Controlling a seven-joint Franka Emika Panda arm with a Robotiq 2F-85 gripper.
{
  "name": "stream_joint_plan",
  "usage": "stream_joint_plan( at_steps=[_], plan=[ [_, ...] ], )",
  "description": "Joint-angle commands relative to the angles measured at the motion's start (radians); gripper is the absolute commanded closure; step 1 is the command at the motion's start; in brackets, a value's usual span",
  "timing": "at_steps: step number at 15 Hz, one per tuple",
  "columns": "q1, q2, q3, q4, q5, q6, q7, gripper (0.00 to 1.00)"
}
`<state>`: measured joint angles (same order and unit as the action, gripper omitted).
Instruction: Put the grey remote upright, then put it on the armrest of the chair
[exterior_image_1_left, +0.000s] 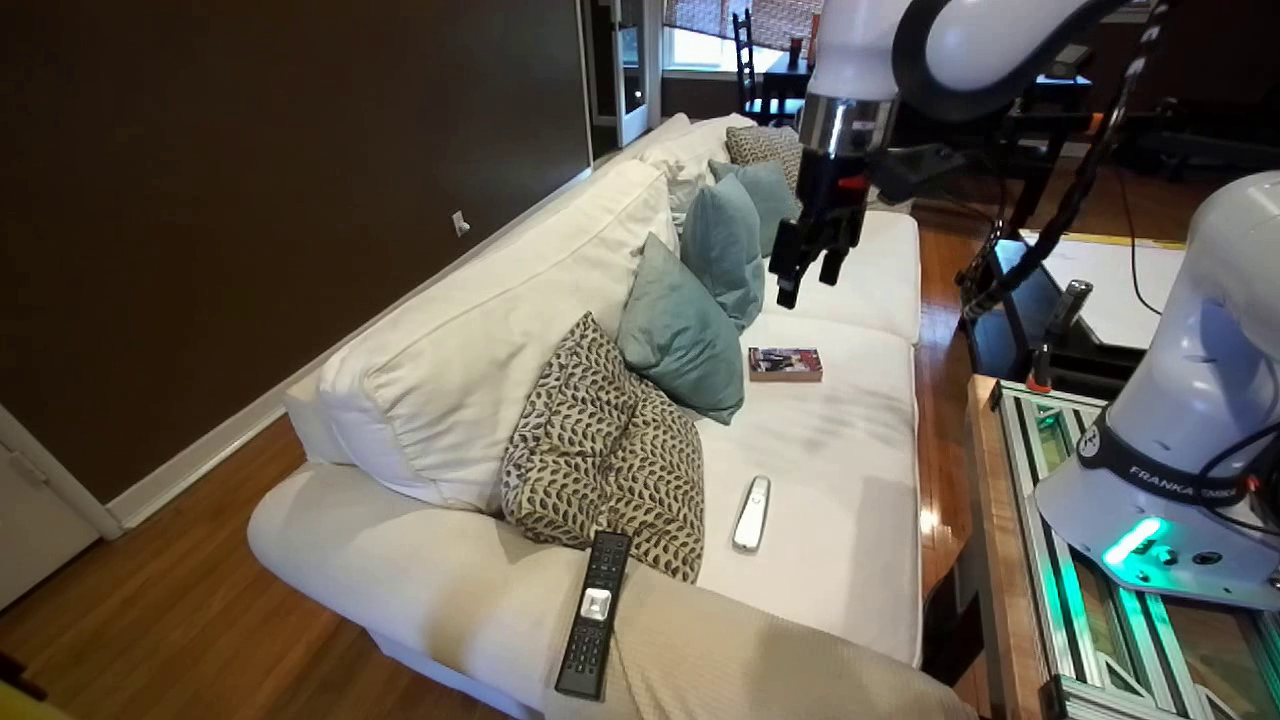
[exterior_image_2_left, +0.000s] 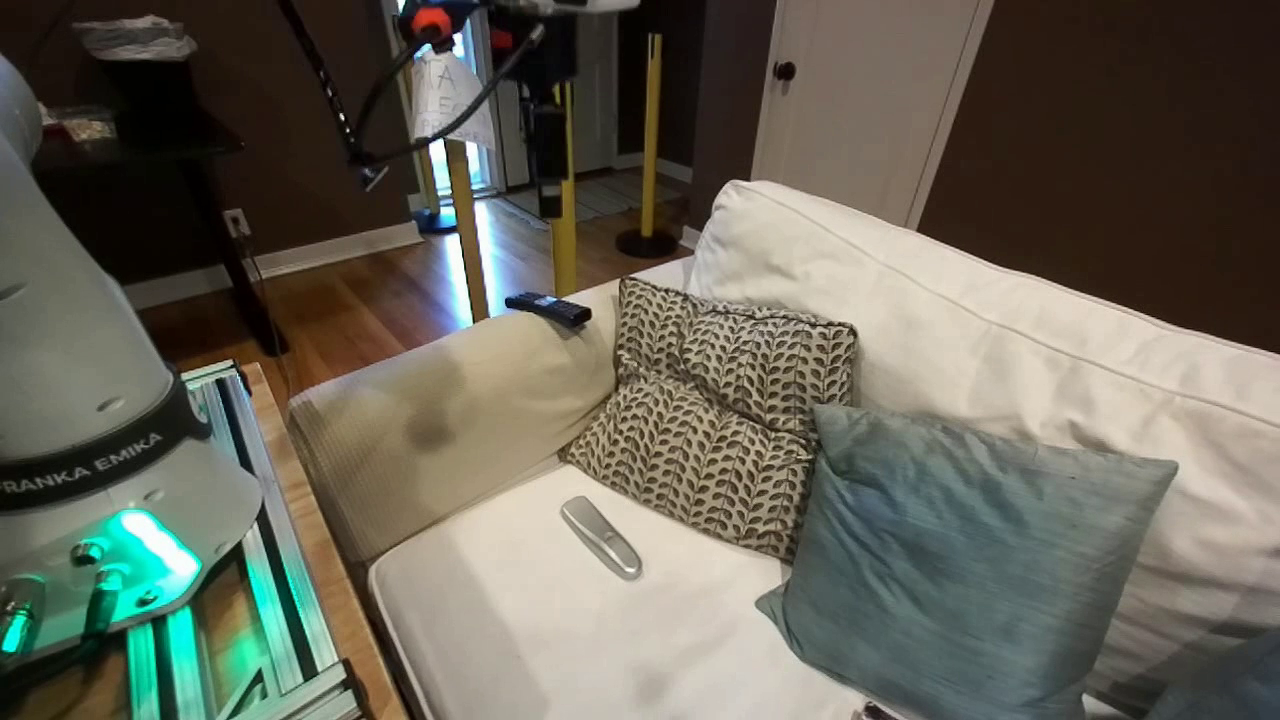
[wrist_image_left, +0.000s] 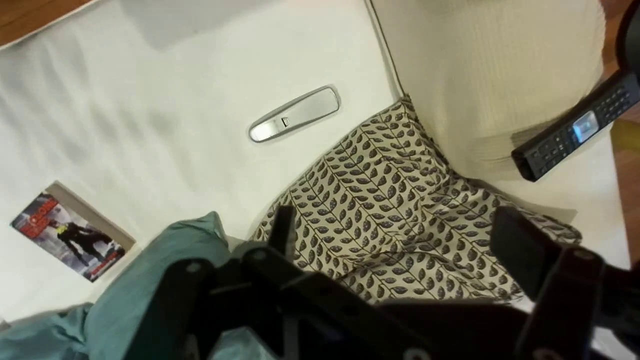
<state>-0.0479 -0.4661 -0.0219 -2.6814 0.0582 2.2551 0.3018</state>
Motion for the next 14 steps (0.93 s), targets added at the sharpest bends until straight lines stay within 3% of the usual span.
stream_joint_plan(
  at_steps=[1, 6, 7, 10, 14],
  plan=[
    [-0.03, 0.145, 0.035, -0.054, 0.064, 0.183, 0.145, 0.0],
    [-0.07, 0.359, 0.065, -0.07, 0.032, 0.391, 0.403, 0.0],
    [-0.053, 0.277, 0.041, -0.075, 0.03, 0.33, 0.311, 0.0],
    [-0.047, 0.356, 0.039, -0.07, 0.028, 0.38, 0.375, 0.0],
    [-0.046, 0.362, 0.039, -0.065, 0.027, 0.381, 0.386, 0.0]
  ],
)
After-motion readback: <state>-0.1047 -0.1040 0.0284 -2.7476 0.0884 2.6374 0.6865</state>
